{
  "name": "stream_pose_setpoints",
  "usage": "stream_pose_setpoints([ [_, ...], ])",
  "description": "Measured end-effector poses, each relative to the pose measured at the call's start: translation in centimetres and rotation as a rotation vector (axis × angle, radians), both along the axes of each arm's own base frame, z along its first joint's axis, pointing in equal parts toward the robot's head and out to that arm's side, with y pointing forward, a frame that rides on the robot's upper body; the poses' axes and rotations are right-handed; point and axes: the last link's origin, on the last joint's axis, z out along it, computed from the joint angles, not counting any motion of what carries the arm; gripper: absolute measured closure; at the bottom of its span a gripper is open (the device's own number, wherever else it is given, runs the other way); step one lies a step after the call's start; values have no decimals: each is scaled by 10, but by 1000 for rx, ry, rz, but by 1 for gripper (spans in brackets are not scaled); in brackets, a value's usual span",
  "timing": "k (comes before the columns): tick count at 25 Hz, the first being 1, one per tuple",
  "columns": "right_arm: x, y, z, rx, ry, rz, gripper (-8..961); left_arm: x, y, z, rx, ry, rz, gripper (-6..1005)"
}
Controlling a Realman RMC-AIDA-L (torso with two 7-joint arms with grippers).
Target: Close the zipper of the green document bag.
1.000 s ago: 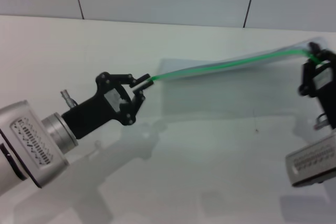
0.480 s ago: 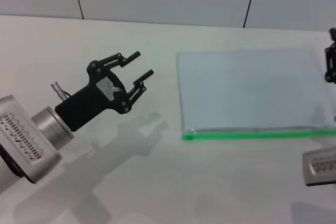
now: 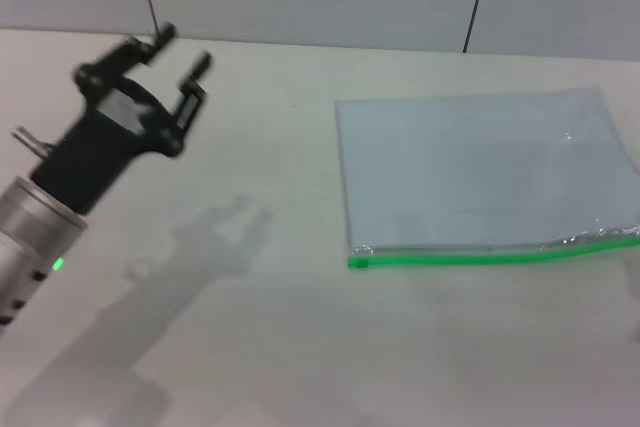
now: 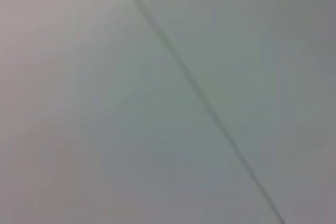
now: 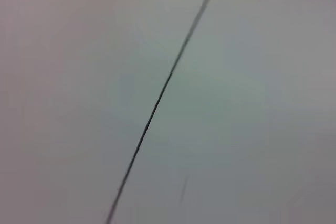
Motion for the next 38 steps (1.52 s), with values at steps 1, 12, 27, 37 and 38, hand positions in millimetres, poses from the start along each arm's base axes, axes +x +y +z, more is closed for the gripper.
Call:
stream_pose_setpoints([
  [1, 0, 2, 0, -35, 65, 22, 272, -1, 2, 4, -10, -55, 18, 604],
  [12, -1, 26, -5, -282, 369, 126, 223, -14, 8, 34, -62, -430, 112, 501],
  [27, -10, 28, -9, -319, 351, 169, 202, -13, 8, 35, -63, -449, 113, 361],
  [37, -10, 28, -10, -320, 351, 169, 207, -13, 9, 34, -67, -451, 116, 345],
  [38, -10, 28, -10, -320, 351, 169, 207, -13, 9, 34, -67, -451, 116, 347],
])
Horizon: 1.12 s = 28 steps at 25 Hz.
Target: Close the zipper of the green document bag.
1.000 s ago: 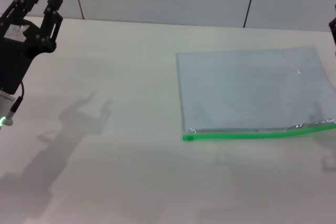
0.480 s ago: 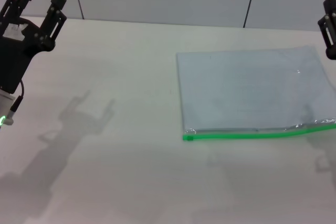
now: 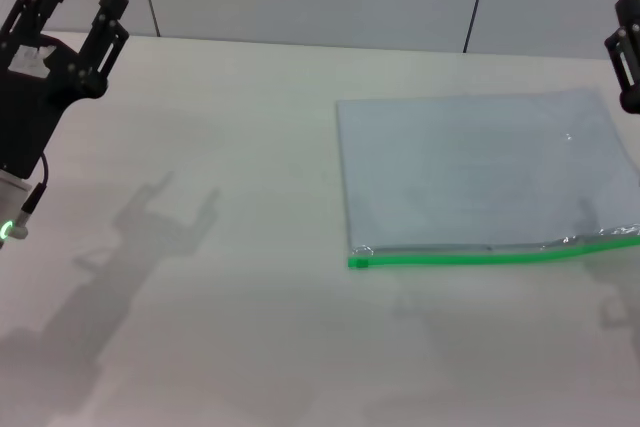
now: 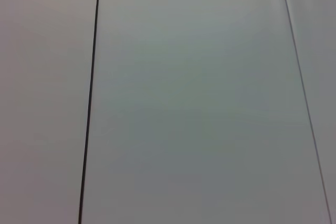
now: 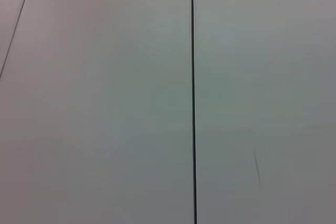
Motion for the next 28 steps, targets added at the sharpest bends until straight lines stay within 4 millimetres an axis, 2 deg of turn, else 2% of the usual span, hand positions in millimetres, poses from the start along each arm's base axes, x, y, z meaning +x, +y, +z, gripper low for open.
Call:
stream_pose_setpoints([
  [28, -1, 0, 0, 1, 4, 3, 208, -1, 0, 0, 2, -3, 7, 350],
])
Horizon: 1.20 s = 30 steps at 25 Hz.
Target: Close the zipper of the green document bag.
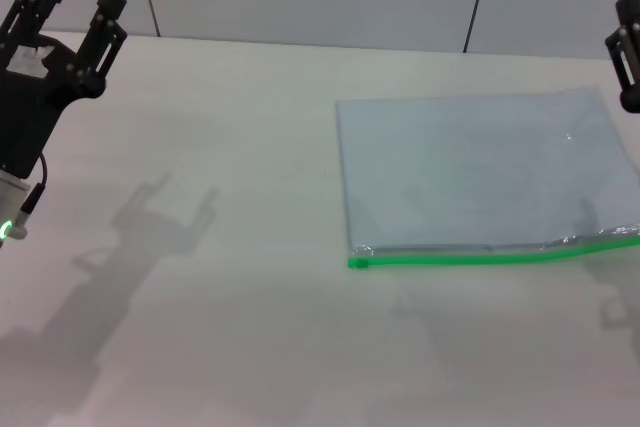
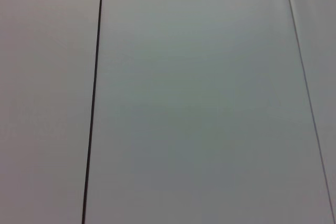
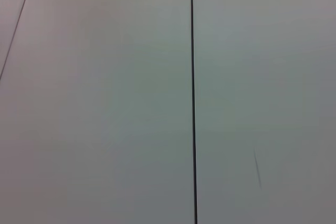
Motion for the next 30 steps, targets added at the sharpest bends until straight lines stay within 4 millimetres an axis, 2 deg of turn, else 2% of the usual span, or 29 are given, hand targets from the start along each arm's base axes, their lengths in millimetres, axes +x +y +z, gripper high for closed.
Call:
stream_pose_setpoints([
  [30, -1, 0, 0, 4, 1, 3, 207, 1, 1, 0, -2, 0, -1, 350],
])
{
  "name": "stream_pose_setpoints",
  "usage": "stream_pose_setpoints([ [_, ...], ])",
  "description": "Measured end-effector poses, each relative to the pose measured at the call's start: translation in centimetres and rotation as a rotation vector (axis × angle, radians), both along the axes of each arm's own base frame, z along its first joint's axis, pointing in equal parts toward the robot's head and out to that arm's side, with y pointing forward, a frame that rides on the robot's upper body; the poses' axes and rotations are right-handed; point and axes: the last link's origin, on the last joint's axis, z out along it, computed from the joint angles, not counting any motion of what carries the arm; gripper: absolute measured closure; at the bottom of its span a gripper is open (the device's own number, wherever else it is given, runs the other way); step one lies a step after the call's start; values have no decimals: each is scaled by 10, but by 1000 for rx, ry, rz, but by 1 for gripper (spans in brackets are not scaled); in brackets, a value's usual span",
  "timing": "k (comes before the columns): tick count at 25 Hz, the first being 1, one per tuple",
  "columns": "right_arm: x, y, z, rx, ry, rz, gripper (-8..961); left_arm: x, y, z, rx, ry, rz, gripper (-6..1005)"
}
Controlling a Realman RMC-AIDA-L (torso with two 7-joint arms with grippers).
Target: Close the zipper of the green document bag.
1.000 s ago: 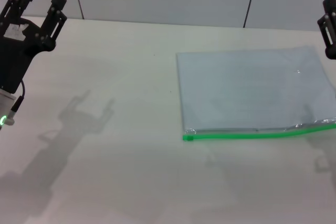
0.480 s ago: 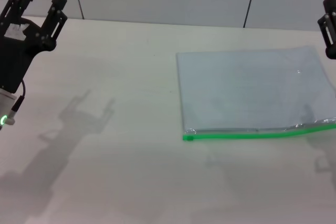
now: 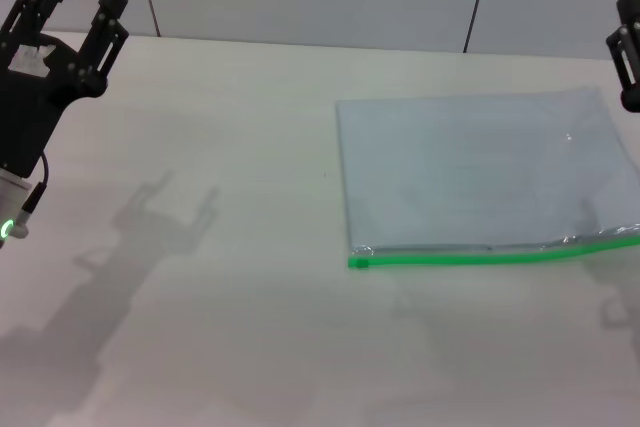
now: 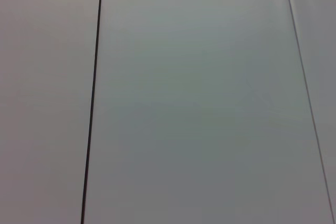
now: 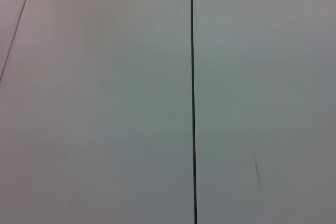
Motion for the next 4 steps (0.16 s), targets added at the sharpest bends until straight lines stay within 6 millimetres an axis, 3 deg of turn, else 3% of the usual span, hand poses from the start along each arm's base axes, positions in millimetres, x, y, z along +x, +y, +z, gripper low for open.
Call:
stream_pose_setpoints([
  [4, 0, 0, 0, 1, 1, 0, 207, 0, 0, 0, 0, 0, 0, 350],
])
